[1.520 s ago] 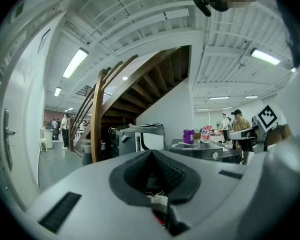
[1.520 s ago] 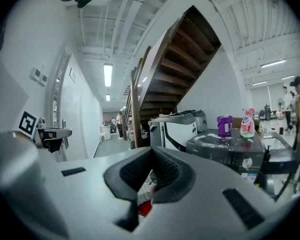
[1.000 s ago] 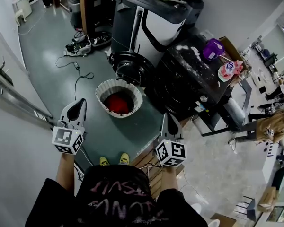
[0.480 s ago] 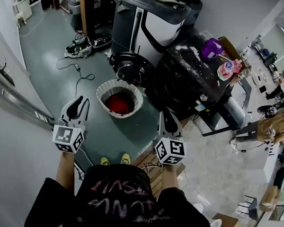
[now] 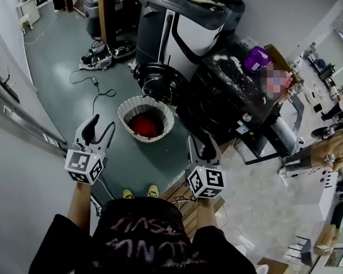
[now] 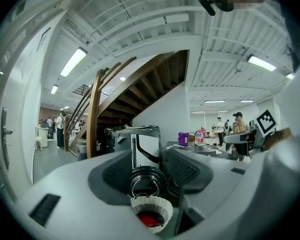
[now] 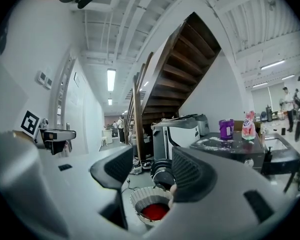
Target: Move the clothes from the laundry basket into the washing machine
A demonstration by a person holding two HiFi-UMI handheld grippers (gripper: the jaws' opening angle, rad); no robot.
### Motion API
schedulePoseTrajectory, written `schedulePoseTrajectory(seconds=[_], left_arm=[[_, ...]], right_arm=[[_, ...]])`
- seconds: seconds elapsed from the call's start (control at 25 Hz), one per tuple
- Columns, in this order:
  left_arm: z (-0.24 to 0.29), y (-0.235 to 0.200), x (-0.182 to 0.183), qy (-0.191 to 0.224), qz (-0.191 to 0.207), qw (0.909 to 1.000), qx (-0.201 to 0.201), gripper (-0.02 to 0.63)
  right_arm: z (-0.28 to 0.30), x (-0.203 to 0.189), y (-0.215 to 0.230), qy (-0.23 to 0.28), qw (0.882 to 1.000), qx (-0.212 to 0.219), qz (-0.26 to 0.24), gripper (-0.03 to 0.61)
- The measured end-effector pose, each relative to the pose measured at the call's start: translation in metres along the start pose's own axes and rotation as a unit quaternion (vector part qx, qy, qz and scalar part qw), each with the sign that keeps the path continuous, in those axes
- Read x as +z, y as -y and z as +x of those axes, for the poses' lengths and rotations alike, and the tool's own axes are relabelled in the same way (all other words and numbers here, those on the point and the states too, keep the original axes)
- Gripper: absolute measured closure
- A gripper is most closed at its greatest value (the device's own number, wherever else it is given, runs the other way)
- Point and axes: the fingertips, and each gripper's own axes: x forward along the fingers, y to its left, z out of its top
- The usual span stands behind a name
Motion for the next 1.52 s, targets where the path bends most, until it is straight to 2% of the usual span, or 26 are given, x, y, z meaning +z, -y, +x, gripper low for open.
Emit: schedulePoseTrajectory(seconds=[0.4, 0.6, 0.84, 1.0, 1.24, 1.52], left_arm=[[-0.016, -0.017, 0.002, 0.002, -0.005, 0.9999, -0.009, 0.379], [-0.030, -0.037, -0.007, 0.002, -0.018, 0.9998, -0.001, 0.379], [-0.028, -0.044, -0.016, -0.006, -0.017, 0.9998, -0.003, 0.379], [-0.009, -0.044, -0.026, -0.014, -0.010, 0.9998, -0.006, 0.379], [0.037, -0.051, -0.037, -0.031, -0.014, 0.9994, -0.006, 0.379], [0.110, -0.063, -0.052, -0.052, -0.037, 0.9979, -0.001, 0.379]], right_arm=[[0.008, -0.003, -0.025, -0.013, 1.000, 0.008, -0.002, 0.307], [0.012, -0.013, -0.044, -0.019, 1.000, 0.013, 0.000, 0.307], [0.031, -0.017, -0.043, -0.015, 1.000, 0.015, 0.003, 0.307], [0.053, -0.017, -0.030, -0.006, 1.000, 0.018, 0.005, 0.302], [0.089, -0.033, 0.002, -0.020, 1.000, 0.010, 0.021, 0.301], [0.144, -0.051, 0.042, -0.047, 0.998, 0.004, 0.042, 0.301]])
